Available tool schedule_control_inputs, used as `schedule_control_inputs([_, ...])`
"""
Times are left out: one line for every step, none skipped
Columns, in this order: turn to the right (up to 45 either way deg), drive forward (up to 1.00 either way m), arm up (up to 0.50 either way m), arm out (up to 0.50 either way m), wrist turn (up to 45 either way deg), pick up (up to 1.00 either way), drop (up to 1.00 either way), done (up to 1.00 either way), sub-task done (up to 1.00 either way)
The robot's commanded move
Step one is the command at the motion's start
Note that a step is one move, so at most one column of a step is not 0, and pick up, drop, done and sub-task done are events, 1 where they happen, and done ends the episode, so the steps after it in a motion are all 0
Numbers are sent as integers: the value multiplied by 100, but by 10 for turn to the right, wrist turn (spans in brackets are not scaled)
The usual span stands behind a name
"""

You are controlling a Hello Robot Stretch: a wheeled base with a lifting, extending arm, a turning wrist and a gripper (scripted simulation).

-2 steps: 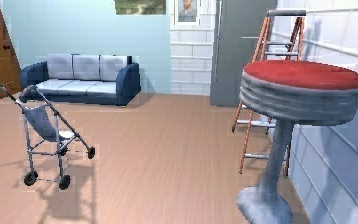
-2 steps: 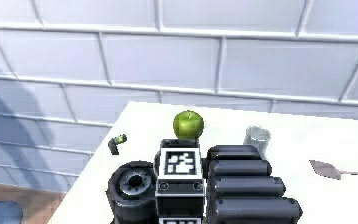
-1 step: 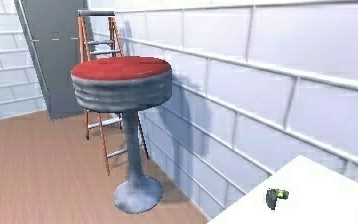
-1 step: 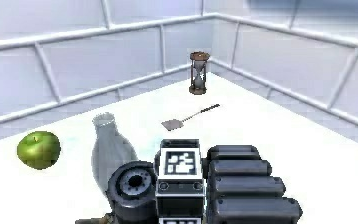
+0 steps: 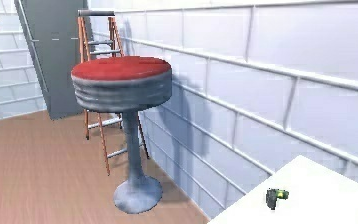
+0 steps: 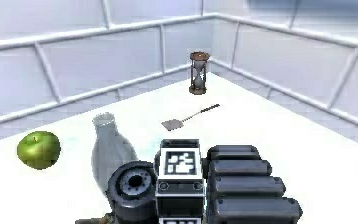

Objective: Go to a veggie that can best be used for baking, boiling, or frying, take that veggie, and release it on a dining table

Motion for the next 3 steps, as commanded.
schedule_control_inputs([450, 0, 0, 0, 0, 0, 0, 0, 0])
schedule_control_inputs([-450, 0, 0, 0, 0, 0, 0, 0, 0])
schedule_control_inputs([-450, 0, 0, 0, 0, 0, 0, 0, 0])
